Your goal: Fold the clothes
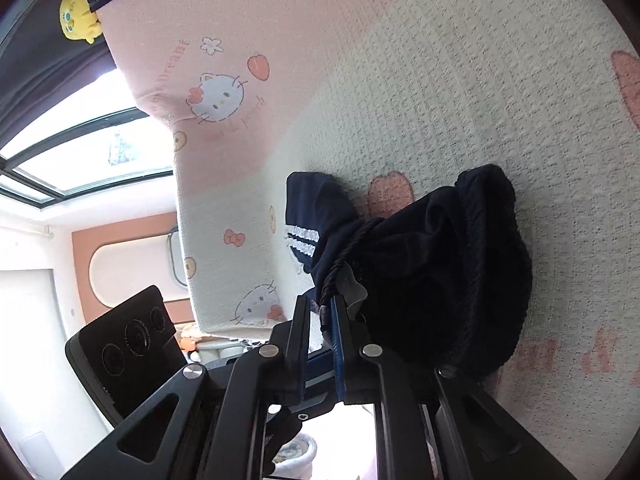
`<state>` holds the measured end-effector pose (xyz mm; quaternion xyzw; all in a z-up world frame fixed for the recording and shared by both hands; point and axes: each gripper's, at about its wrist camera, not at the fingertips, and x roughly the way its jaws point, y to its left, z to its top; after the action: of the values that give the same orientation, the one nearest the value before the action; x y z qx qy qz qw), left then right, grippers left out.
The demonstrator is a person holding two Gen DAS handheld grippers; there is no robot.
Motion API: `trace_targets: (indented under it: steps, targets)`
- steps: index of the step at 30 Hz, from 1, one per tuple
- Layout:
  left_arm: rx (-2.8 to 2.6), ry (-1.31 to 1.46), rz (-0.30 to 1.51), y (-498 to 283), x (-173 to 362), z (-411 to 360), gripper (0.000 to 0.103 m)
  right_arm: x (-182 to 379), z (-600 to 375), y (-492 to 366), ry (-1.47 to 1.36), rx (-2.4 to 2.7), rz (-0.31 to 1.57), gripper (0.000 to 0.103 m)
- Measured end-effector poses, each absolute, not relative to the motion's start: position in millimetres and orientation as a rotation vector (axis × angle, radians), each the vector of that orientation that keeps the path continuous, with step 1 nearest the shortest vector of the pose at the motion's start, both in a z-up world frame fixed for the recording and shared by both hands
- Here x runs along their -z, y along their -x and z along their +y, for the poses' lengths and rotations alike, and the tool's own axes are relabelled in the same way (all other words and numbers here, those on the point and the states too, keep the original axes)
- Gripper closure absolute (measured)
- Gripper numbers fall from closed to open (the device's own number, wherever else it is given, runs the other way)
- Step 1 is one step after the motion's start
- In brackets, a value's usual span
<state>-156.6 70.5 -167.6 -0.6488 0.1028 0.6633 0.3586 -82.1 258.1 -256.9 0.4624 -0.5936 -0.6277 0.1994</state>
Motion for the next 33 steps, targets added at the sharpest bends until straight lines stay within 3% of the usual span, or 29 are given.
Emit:
trace_targets:
  steps: [16, 18, 19, 20, 24, 29, 33]
  targets:
    - [-1.77, 1.693, 0.216, 138, 161, 71, 0.089, 246, 256, 79, -1.371, 1.773, -1.569, 0.092]
    - [-1.775, 1.688, 0.238, 133, 162, 73, 0.064, 245, 256, 78, -1.365, 1.774, -1.566, 0.092]
    - [-1.782, 1.682, 0.253, 131, 162, 74, 0.031, 244, 256, 78, -1.367, 1.773, -1.564, 0.092]
    - [-1.789, 1.676, 0.268, 129, 162, 74, 0.02, 245, 256, 78, -1.369, 1.771, -1.564, 0.092]
    - [-1.845, 1.647, 0.231, 126, 158, 70, 0.02, 246, 255, 78, -1.382, 1.758, -1.572, 0.092]
    - [-1.981, 1.567, 0.388, 127, 162, 79, 0.02, 243, 255, 78, -1.371, 1.753, -1.567, 0.092]
    - [-2.001, 1.555, 0.409, 129, 169, 82, 0.02, 245, 259, 77, -1.375, 1.746, -1.591, 0.091]
